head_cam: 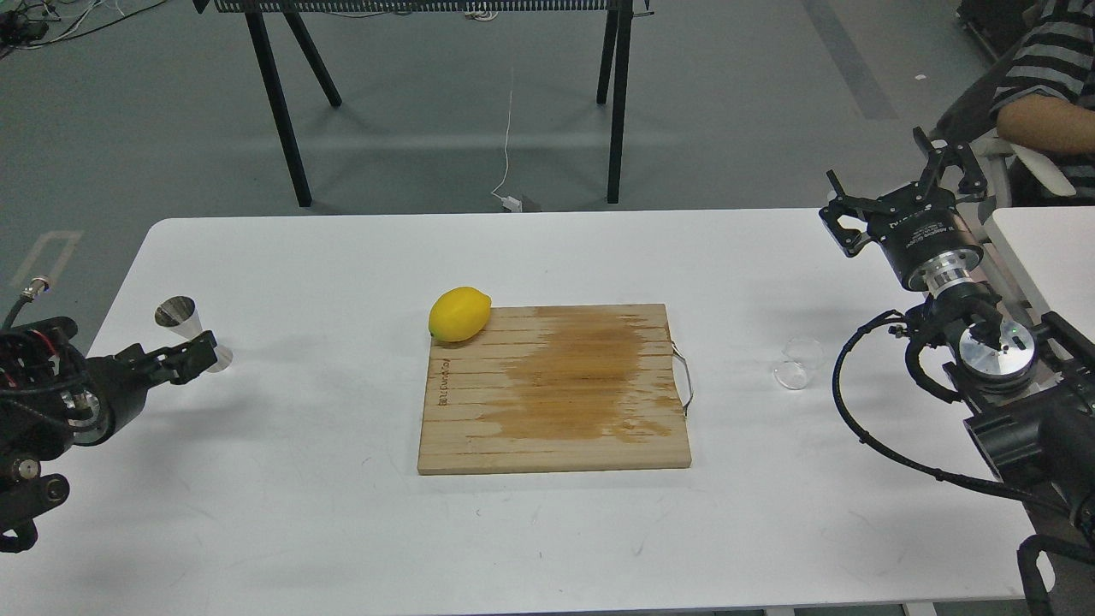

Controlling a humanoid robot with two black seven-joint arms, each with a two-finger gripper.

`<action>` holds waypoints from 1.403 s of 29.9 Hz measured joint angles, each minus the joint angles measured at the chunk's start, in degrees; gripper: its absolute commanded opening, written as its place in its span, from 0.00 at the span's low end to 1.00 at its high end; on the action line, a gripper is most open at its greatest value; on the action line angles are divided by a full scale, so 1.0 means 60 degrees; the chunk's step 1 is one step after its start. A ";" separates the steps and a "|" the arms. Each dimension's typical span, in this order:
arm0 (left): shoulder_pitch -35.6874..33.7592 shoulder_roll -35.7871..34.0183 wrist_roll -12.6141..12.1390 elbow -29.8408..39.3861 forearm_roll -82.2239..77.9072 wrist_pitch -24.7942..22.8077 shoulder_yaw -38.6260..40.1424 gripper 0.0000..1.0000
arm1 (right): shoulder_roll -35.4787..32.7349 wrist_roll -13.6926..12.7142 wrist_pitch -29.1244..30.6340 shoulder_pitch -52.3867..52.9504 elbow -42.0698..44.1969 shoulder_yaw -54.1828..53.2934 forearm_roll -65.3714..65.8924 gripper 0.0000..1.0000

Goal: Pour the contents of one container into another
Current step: 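Grasp the metal jigger with the left gripper and lift it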

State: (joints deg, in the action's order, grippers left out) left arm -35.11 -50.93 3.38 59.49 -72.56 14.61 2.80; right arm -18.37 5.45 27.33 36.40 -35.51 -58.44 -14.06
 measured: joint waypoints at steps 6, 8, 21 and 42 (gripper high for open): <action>0.0030 0.0474 -0.0023 -0.0392 0.0013 0.0132 0.0094 0.99 | -0.0108 0.0000 0.0000 0.0011 0.0000 0.0001 0.0000 1.00; 0.0034 0.0615 -0.0022 -0.0481 0.0013 0.0140 0.0147 0.98 | -0.0115 0.0000 -0.0009 0.0010 0.0000 0.0006 0.0000 1.00; 0.0046 0.1638 -0.0009 -0.1997 0.0029 0.0201 0.0247 0.98 | -0.0243 0.0000 0.0030 -0.0044 0.0000 0.0015 0.0000 1.00; -0.0081 0.3157 0.0109 -0.4347 0.0154 0.0143 0.0370 0.83 | -0.0249 0.0015 0.0029 -0.0040 0.0014 -0.0001 0.0000 1.00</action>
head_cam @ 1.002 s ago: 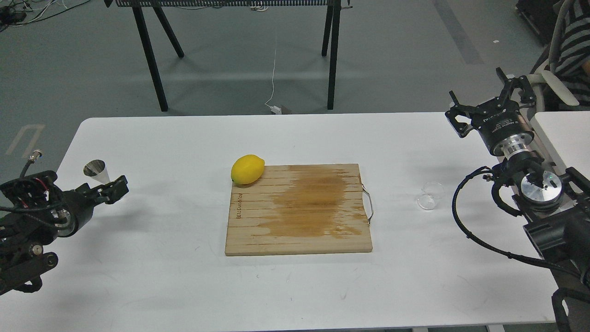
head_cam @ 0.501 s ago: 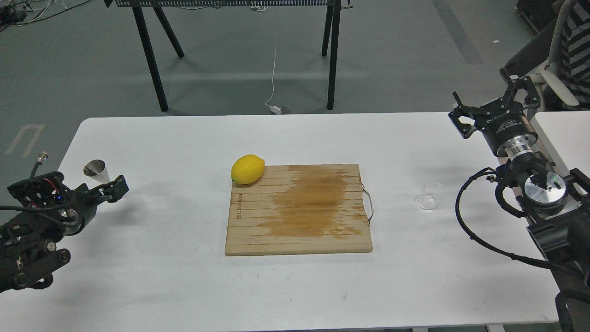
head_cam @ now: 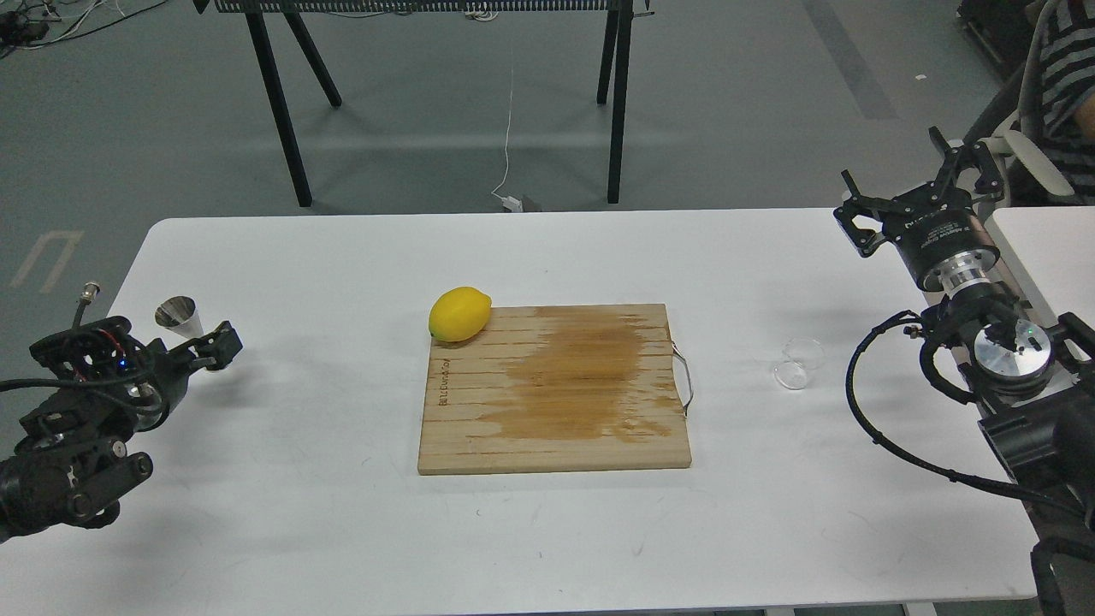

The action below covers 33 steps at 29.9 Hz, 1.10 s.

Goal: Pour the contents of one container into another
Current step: 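Grasp the metal jigger with the left gripper and lift it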

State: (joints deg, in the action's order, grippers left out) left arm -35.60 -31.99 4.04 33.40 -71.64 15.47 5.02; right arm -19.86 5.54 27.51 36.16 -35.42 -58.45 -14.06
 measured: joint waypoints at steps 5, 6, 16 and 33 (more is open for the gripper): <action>-0.0030 0.0253 0.0061 -0.0532 0.0002 -0.0014 0.0000 0.72 | 0.0000 0.0001 0.0000 0.0007 0.0000 0.0000 0.0000 1.00; -0.0034 0.0296 0.0079 -0.0635 0.0002 -0.0021 0.0000 0.71 | 0.0000 0.0001 0.0000 0.0007 0.0000 0.0000 0.0000 1.00; -0.0114 0.0617 0.0198 -0.1235 0.0002 -0.0033 -0.0011 0.23 | -0.0003 0.0001 0.0000 0.0006 0.0000 -0.0004 -0.0001 1.00; -0.0459 0.0320 0.0355 -0.0354 -0.0034 0.0429 -0.0002 0.01 | -0.0076 0.0001 -0.0043 0.0033 0.0005 -0.0015 0.0000 1.00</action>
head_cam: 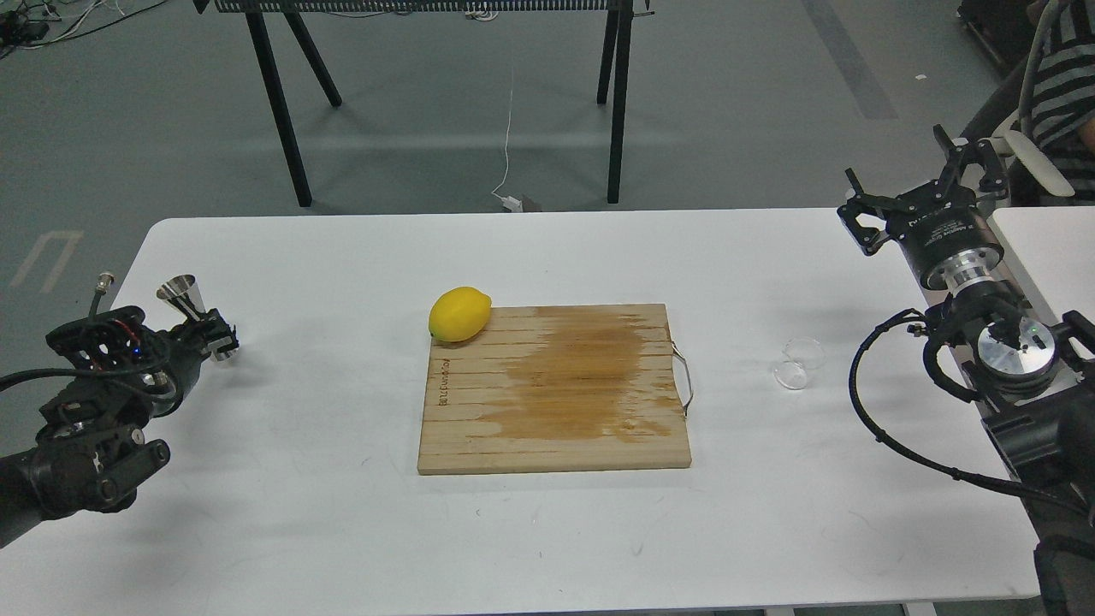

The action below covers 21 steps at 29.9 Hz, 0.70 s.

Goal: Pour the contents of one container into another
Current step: 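Grasp the metal jigger with the left gripper and lift it, then carry the jigger with the left gripper over the wooden board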

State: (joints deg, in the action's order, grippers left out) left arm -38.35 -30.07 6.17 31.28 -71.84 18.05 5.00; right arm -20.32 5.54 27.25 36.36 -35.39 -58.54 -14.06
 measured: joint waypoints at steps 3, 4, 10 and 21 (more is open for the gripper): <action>-0.0351 -0.0670 -0.0012 0.0975 -0.0041 0.0290 0.0000 0.01 | -0.0018 0.0000 0.0000 0.0002 0.0000 0.0000 0.0000 1.00; -0.0516 -0.0956 -0.0022 0.1400 -0.0061 0.0398 0.0000 0.00 | -0.0021 0.0000 -0.0002 0.0003 0.0000 0.0000 0.0000 1.00; -0.1537 -0.2535 -0.0039 0.3885 -0.1122 0.1102 0.0002 0.00 | -0.0120 0.0000 -0.0028 0.0015 0.0043 0.0000 0.0000 1.00; -0.2921 -0.2425 -0.0118 0.6959 -0.5159 0.1154 0.0009 0.01 | -0.0167 -0.0020 -0.0105 0.0108 0.0551 0.0033 0.0001 1.00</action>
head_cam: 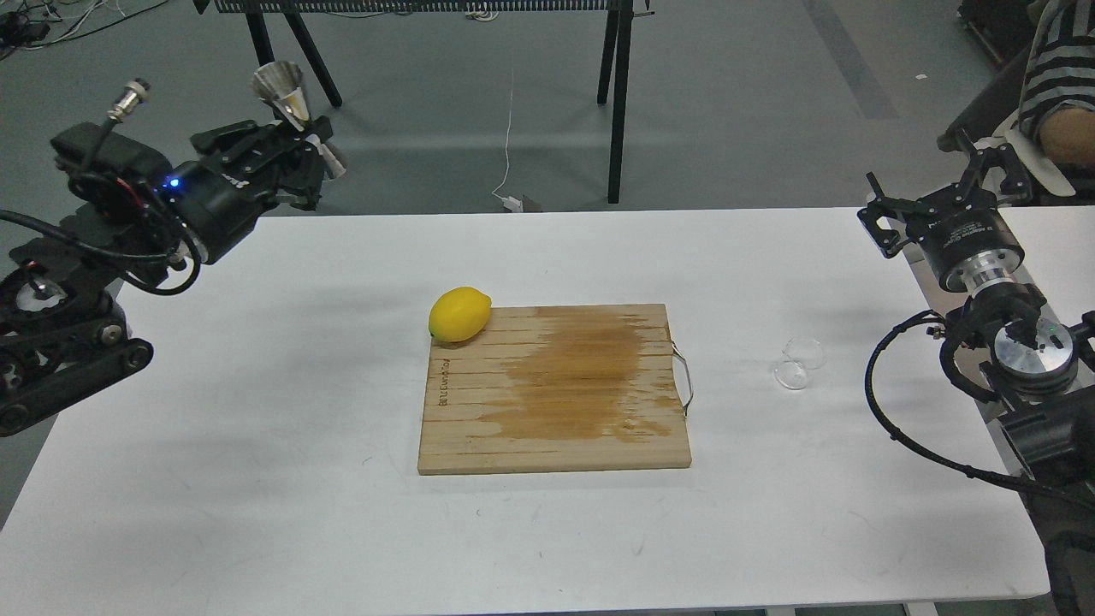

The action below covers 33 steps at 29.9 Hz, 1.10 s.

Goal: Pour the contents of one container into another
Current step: 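Carry the jigger with the left gripper over the wooden board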

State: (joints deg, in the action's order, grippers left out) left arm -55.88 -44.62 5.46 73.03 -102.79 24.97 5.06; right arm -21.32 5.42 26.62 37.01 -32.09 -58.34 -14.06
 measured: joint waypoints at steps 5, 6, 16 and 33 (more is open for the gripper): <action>0.0027 0.1527 -0.0005 0.0040 -0.1617 -0.0425 -0.0038 0.01 | -0.0110 -0.0053 -0.0040 0.0001 0.0141 0.0086 0.0013 1.00; 0.0065 0.1847 -0.0005 0.0032 -0.1855 -0.0593 -0.0059 0.01 | -0.0142 -0.0054 -0.0049 0.0001 0.0148 0.0161 0.0013 1.00; 0.0672 0.4835 0.0128 -0.1345 -0.3098 -0.1210 -0.0166 0.01 | -0.0258 -0.0052 -0.0107 0.0181 0.0352 0.0407 0.0014 1.00; 0.1388 0.7433 0.1113 -0.5764 -0.3619 -0.1020 -0.0175 0.01 | -0.0393 -0.0053 -0.0380 0.0190 0.0339 0.0424 0.0014 1.00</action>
State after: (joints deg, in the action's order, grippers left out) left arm -47.55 -0.03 12.14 38.45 -124.51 18.85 4.01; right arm -23.68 5.10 24.34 38.15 -30.06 -55.80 -13.97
